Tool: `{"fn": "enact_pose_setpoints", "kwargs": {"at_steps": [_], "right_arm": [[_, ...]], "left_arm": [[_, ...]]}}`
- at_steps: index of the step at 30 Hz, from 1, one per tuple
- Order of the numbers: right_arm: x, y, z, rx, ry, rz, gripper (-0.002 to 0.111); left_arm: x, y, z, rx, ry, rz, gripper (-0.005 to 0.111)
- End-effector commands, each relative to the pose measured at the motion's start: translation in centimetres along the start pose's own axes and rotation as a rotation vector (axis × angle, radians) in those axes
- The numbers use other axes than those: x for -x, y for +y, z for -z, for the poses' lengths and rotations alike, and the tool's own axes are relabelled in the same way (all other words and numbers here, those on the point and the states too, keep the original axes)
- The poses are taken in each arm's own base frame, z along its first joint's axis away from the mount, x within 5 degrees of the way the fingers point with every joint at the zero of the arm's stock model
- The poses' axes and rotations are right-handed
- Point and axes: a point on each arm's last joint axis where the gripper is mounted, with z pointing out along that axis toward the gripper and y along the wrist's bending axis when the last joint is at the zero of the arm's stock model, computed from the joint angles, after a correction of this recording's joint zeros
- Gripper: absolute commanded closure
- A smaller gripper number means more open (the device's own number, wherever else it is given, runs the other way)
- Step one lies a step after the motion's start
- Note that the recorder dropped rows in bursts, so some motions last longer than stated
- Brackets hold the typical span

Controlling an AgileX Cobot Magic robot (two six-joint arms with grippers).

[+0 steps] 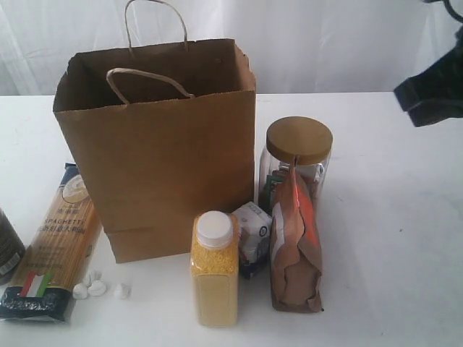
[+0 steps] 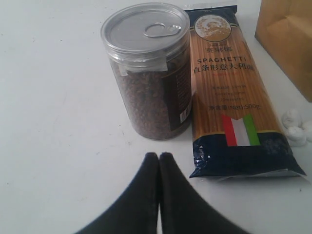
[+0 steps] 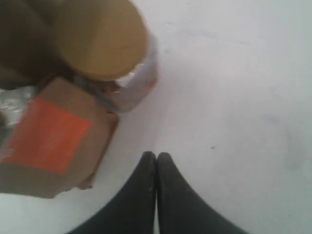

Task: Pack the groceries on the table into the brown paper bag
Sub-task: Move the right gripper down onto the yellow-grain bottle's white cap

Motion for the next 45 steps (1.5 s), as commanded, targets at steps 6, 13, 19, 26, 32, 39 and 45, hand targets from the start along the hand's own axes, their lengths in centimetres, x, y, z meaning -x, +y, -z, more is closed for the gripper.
{"fn": "enact_pose_setpoints", "kwargs": {"at_steps": [6,13,19,26,32,39,45], "right_arm": [[-0.1,11.6,-2.5,0.158,0.092,0.246,0.108],[-1.7,18.6,-6.9,0.211,0.243,0.221,0.108],[-2.1,20.4,-8.4,0.234,0.253,0.214,0.108],[-2.2,20.4,-8.4,0.23,0.264,0.217,0.072],[-2.3,20.6,-8.4,0.247,0.272,0.185,0.027],[-1.6,21.2,-11.6,0.17,0.228,-0.049,0.026],[-1.7,21.2,-14.0,0.106,0.229,-0.051,0.026]], "left_arm": [[-0.2,0.0,0.0,0.002,0.008,0.013,0.107],[-0.2,0.0,0.0,0.002,0.008,0.013,0.107],[-0.2,0.0,0.0,0.002,0.008,0.013,0.107],[-0.2,0.0,0.0,0.002,0.008,0.013,0.107],[-0.2,0.0,0.0,0.002,0.008,0.013,0.107],[-0.2,0.0,0.0,0.002,0.008,0.013,0.107],[-0.2,0.0,0.0,0.002,0.008,0.013,0.107]]}}
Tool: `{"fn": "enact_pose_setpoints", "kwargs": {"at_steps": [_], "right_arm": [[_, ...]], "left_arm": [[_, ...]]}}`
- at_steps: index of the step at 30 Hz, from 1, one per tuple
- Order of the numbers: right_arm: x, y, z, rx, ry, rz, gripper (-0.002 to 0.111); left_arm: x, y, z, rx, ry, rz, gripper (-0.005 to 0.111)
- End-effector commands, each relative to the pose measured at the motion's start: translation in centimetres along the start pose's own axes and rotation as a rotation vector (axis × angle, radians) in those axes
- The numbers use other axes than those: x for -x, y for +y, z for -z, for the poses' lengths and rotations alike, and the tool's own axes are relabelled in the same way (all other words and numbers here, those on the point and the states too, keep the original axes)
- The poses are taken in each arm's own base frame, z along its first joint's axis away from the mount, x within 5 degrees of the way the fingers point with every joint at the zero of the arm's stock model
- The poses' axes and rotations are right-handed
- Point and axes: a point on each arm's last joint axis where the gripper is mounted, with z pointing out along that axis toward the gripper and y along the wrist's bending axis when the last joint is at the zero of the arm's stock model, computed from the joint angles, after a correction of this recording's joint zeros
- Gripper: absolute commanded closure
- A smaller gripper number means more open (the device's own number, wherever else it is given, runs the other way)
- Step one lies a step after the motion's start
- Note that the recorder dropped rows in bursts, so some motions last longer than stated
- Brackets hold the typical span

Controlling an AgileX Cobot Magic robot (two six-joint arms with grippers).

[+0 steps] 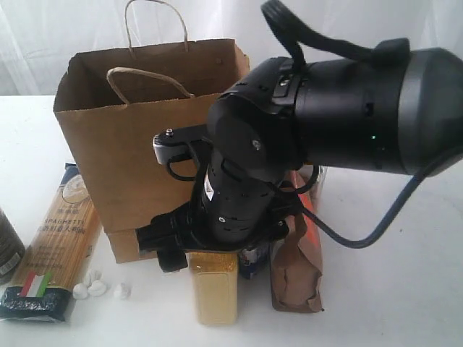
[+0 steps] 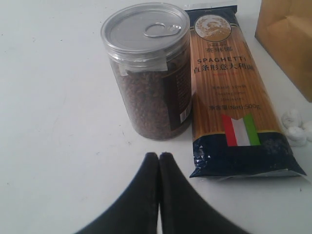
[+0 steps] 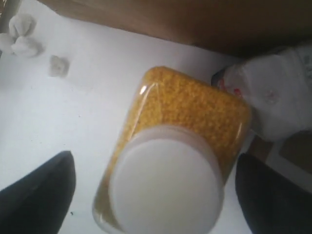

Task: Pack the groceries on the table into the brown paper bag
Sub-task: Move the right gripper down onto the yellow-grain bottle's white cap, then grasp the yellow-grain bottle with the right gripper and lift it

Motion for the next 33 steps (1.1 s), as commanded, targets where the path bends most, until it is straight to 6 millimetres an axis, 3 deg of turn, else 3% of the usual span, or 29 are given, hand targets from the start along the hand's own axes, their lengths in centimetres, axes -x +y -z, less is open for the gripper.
{"fn": "enact_pose_setpoints", "kwargs": {"at_steps": [1,11,18,24,27,33], "right_arm": [[0.4,0.2,-0.7,0.003,-0.028,0.001,0.028],[-0.3,-0.2,-0.7,-0.048,0.046,0.008,0.038],[-0.3,-0.3,-0.7,-0.049,0.048,0.014,0.069],[-0.4,-0.1,-0.7,-0.035,0.059,0.044,0.081],[-0.7,0.3,0.0,0.026,0.08,0.046,0.09],[-0.9,1.1,3.3,0.168,0.031,0.092,0.108]], "left_arm": [[-0.2,0.0,0.0,0.002,0.008,0.013,0.107],[-0.2,0.0,0.0,0.002,0.008,0.013,0.107],[-0.2,0.0,0.0,0.002,0.008,0.013,0.107],[-0.2,0.0,0.0,0.002,0.008,0.013,0.107],[-0.2,0.0,0.0,0.002,0.008,0.013,0.107],[-0.2,0.0,0.0,0.002,0.008,0.013,0.107]]}}
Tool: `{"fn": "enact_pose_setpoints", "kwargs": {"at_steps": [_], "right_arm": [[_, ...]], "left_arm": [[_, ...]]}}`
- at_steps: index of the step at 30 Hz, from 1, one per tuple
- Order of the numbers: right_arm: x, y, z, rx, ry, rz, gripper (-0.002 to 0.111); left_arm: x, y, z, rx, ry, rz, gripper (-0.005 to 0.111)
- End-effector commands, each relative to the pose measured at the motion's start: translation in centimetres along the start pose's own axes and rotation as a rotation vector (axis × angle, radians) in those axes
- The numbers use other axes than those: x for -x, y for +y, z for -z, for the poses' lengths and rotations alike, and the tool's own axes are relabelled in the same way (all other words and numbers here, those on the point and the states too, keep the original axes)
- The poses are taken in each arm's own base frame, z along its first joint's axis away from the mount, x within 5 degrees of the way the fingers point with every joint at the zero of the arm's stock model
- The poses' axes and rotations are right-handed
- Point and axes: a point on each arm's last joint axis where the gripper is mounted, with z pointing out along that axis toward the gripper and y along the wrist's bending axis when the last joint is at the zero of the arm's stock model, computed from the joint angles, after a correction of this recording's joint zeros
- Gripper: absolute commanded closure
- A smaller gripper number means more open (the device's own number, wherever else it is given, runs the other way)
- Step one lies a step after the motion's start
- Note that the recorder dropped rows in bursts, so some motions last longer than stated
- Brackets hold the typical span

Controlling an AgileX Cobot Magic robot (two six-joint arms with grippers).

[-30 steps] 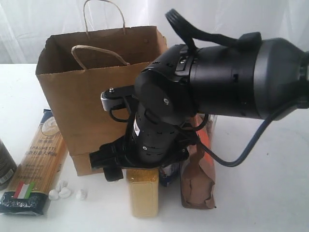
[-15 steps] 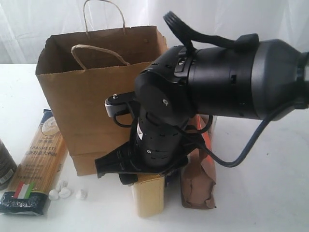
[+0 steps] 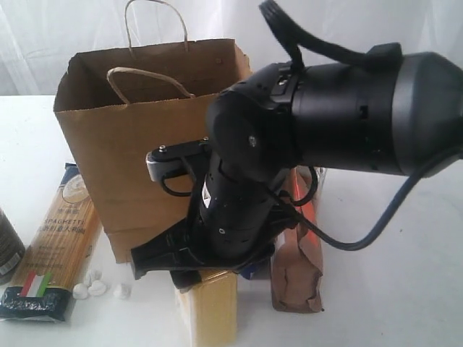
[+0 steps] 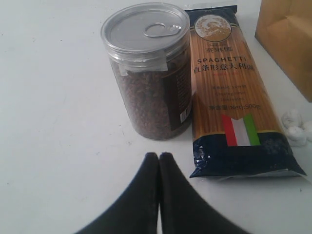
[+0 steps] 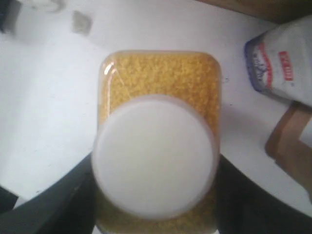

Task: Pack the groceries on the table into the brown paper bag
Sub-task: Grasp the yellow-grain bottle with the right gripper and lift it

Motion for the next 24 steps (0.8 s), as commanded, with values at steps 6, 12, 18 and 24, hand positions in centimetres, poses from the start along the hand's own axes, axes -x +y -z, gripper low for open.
{"fn": "enact_pose_setpoints", "kwargs": {"at_steps": [6,12,18,24], "right_arm": [[-1.0,0.6,5.8,0.127,-0.11,0.056,0.108],[-2.3,2.2,11.5,0.371,-0.226,0.157,0.108],[0.3,4.1,19.7,0.55,-0.646,0.243,0.108],[4.3,4.2,23.9,0.511,-1.211,0.255,0.108]], "left_arm": [[-0.2,0.0,0.0,0.002,0.008,0.013,0.107],[-0.2,0.0,0.0,0.002,0.008,0.013,0.107],[-0.2,0.0,0.0,0.002,0.008,0.013,0.107],[-0.2,0.0,0.0,0.002,0.008,0.013,0.107]]}}
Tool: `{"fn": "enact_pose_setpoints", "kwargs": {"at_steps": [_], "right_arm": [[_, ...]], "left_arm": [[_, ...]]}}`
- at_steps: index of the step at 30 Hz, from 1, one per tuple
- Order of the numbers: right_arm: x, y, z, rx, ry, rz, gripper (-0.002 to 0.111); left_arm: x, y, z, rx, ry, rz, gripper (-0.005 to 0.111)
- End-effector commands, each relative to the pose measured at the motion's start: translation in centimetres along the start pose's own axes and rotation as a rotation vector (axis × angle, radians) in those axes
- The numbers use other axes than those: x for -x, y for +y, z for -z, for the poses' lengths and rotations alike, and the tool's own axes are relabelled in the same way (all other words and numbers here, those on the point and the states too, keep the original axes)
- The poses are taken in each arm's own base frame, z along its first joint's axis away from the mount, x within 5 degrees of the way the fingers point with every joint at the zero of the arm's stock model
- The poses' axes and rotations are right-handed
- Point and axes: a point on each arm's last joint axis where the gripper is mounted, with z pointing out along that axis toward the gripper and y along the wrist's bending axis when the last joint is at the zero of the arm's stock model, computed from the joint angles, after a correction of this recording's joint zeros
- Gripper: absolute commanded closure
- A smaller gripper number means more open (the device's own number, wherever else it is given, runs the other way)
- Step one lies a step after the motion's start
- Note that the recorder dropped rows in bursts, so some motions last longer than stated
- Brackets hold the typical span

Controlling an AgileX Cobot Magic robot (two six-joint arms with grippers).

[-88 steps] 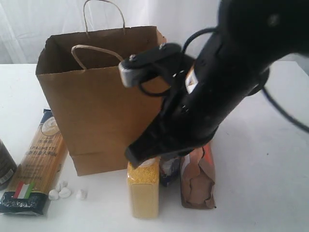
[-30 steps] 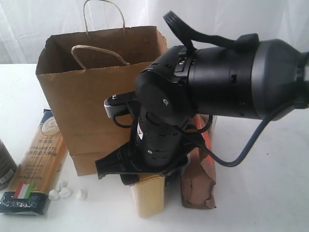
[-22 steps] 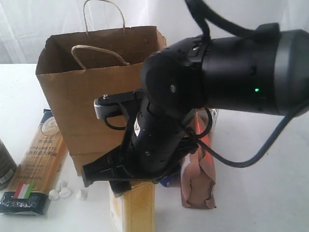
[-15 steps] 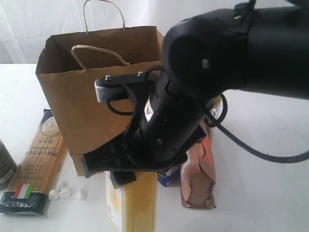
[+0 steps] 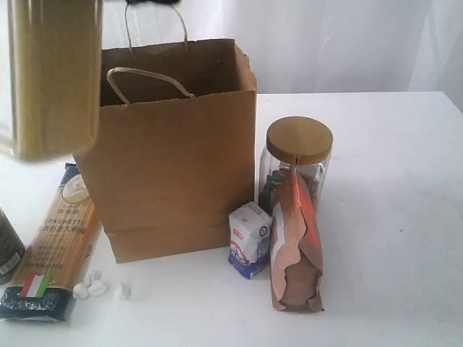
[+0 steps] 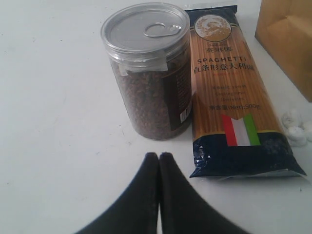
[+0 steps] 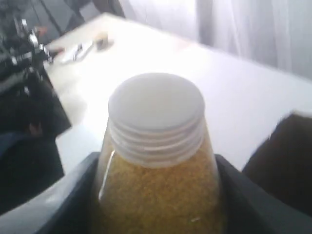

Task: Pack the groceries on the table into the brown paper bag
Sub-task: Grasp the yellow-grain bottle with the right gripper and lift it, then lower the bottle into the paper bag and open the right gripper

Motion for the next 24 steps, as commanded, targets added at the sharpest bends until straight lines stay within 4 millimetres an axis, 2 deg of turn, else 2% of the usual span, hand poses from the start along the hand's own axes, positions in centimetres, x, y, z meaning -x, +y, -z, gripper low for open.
{"fn": "enact_pose_setpoints", "kwargs": {"at_steps": [1,5,13,18,24], "right_arm": [[3.2,-0.7,-0.5,-0.06,-0.328,0.122,0.108],[3.1,-2.8,-2.9,-0.144,-0.365,0.23,0.108],[0.5,-8.0,-8.4,-0.268,-0.271,0.369,0.108],[0.4,-10.0,-9.5,-0.302,-0.323,0.37,0.108],[-1.1,-11.4,-11.1,-0.318,-0.262,0.347,0.108]], "left_arm": [[-0.2,0.0,0.0,0.002,0.008,0.013,0.107],[-0.2,0.0,0.0,0.002,0.008,0.013,0.107],[-0.2,0.0,0.0,0.002,0.008,0.013,0.107],[-0.2,0.0,0.0,0.002,0.008,0.013,0.107],[-0.2,0.0,0.0,0.002,0.008,0.013,0.107]]}}
